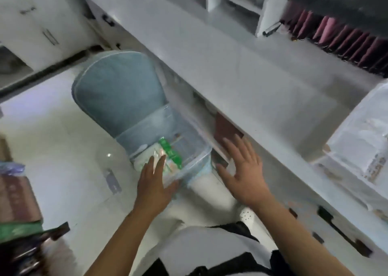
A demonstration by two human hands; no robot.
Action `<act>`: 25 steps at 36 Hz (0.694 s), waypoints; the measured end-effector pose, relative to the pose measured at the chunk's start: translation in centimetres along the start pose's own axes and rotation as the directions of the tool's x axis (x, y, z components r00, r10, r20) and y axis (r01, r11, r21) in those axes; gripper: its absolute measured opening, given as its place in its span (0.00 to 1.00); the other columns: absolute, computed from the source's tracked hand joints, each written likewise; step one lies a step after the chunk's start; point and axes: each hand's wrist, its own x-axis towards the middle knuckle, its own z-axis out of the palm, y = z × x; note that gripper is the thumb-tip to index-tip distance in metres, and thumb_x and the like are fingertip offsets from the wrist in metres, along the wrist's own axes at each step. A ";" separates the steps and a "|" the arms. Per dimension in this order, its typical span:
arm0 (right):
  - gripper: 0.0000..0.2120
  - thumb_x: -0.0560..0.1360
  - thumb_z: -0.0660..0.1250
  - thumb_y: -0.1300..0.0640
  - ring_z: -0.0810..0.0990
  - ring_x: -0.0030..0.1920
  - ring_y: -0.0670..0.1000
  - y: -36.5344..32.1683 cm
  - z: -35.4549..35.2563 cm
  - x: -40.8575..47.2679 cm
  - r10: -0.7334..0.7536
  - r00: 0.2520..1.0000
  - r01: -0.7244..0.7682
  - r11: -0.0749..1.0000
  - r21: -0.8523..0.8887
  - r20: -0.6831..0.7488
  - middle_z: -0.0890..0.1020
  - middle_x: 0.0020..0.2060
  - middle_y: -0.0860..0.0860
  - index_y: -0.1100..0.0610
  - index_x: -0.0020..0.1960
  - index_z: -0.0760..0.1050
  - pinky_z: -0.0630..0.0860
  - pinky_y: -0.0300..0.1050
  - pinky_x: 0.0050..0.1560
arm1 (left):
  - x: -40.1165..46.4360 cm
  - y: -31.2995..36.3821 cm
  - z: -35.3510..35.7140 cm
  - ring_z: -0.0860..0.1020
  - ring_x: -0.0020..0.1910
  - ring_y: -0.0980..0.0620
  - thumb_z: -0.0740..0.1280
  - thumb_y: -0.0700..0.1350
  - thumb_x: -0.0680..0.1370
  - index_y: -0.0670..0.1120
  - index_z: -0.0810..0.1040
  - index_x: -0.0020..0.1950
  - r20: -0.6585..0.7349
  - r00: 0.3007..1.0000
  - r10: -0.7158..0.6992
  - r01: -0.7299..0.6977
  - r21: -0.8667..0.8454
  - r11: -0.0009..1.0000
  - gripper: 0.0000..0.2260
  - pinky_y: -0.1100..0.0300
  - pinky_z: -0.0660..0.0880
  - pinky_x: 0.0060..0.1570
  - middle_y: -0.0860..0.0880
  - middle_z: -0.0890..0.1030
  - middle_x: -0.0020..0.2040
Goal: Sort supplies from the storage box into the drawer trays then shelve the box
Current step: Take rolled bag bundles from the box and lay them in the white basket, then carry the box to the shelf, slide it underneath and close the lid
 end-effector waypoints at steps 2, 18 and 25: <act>0.35 0.76 0.62 0.37 0.46 0.80 0.51 0.1 4.7 -1.1 0.094 0.974 -0.084 0.995 -0.057 0.206 0.52 0.80 0.47 0.44 0.79 0.55 0.50 0.58 0.75 | -2.0 -5.4 0.2 0.56 0.79 0.41 0.71 0.54 0.76 0.49 0.56 0.81 0.036 0.992 -0.121 0.121 -0.004 0.993 0.38 0.49 0.58 0.75 0.42 0.55 0.81; 0.34 0.77 0.63 0.42 0.54 0.78 0.56 0.4 14.8 1.9 0.353 0.770 -0.120 0.899 -0.422 0.532 0.57 0.79 0.53 0.51 0.79 0.56 0.56 0.60 0.75 | -2.4 -23.5 2.0 0.66 0.73 0.40 0.72 0.47 0.76 0.46 0.58 0.80 0.301 0.733 -0.610 0.679 -0.375 0.631 0.36 0.49 0.68 0.70 0.40 0.63 0.77; 0.35 0.76 0.66 0.44 0.63 0.75 0.58 1.0 18.6 12.1 0.348 0.740 -0.066 0.889 -0.453 0.576 0.63 0.76 0.56 0.54 0.78 0.58 0.65 0.61 0.70 | 2.7 -25.7 1.4 0.71 0.69 0.42 0.71 0.44 0.77 0.47 0.59 0.80 0.358 0.647 -0.674 0.753 -0.438 0.490 0.34 0.57 0.68 0.55 0.41 0.68 0.75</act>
